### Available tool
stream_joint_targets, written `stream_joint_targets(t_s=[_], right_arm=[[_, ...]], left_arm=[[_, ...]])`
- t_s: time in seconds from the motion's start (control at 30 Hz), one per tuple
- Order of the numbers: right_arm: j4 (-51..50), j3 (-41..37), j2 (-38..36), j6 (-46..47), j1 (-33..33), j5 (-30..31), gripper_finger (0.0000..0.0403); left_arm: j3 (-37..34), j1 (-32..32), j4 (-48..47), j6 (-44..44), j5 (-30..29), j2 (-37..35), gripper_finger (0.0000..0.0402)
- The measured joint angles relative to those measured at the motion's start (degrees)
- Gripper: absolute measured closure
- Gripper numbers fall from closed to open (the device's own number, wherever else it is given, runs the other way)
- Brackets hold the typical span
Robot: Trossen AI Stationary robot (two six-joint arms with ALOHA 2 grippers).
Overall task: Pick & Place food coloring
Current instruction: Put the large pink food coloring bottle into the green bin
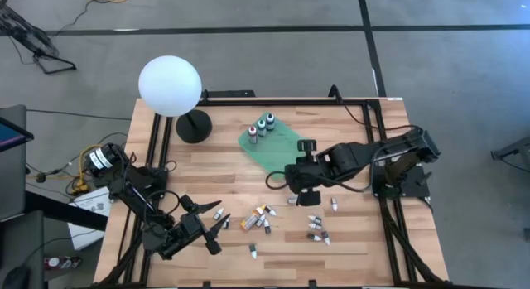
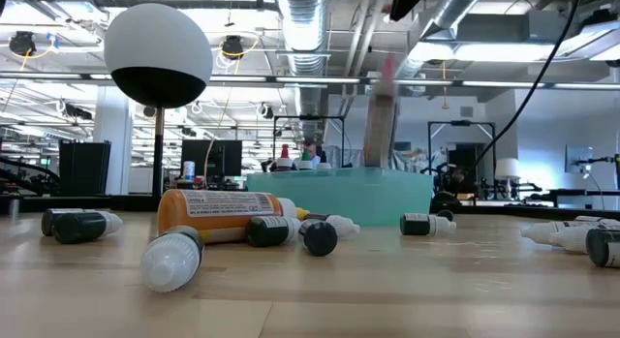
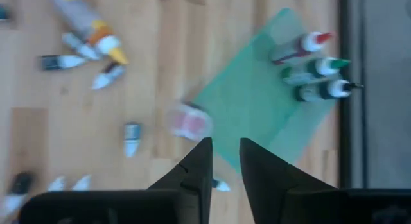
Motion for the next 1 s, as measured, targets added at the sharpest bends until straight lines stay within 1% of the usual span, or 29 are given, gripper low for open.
stream_joint_targets(t_s=[0.1, 0.23, 0.43, 0.53, 0.63, 0.7, 0.73, 0.83, 1.0], right_arm=[[0.0, 0.0, 0.0, 0.0, -1.6, 1.9, 0.0347], [0.0, 0.0, 0.0, 0.1, -3.5, 1.3, 0.0354], [0.9, -1.1, 0.0, 1.4, -4.4, 0.7, 0.0355], [3.6, -3.6, 0.0, -2.3, -3.6, -5.8, 0.0355], [11.0, -8.6, 0.3, -8.9, -1.6, -13.9, 0.0355], [15.3, -11.6, 1.0, -12.7, 0.0, -18.1, 0.0355], [16.8, -12.8, 1.5, -14.3, 0.7, -19.0, 0.0355], [20.7, -15.1, 3.6, -17.8, 2.4, -19.3, 0.0355], [22.8, -15.5, 8.3, -23.5, 4.7, -19.8, 0.0345]], left_arm=[[0.0, 0.0, 0.0, 0.0, 0.0, 0.0, 0.0185], [0.0, -0.1, 0.0, 0.0, 0.0, 0.0, 0.0185], [0.0, -0.2, -1.7, -0.7, -0.1, 0.0, 0.0185], [0.0, -0.2, -5.1, -3.4, -0.7, 0.0, 0.0185], [0.0, -0.1, -7.6, -5.6, -0.8, 0.0, 0.0185], [0.0, -0.1, -7.7, -5.9, -0.8, 0.0, 0.0185], [0.0, -0.1, -7.7, -5.9, -0.8, 0.0, 0.0185], [0.0, -0.1, -7.7, -5.9, -0.8, 0.0, 0.0185], [0.0, 0.0, -7.7, -5.9, -1.1, 0.0, 0.0185]])
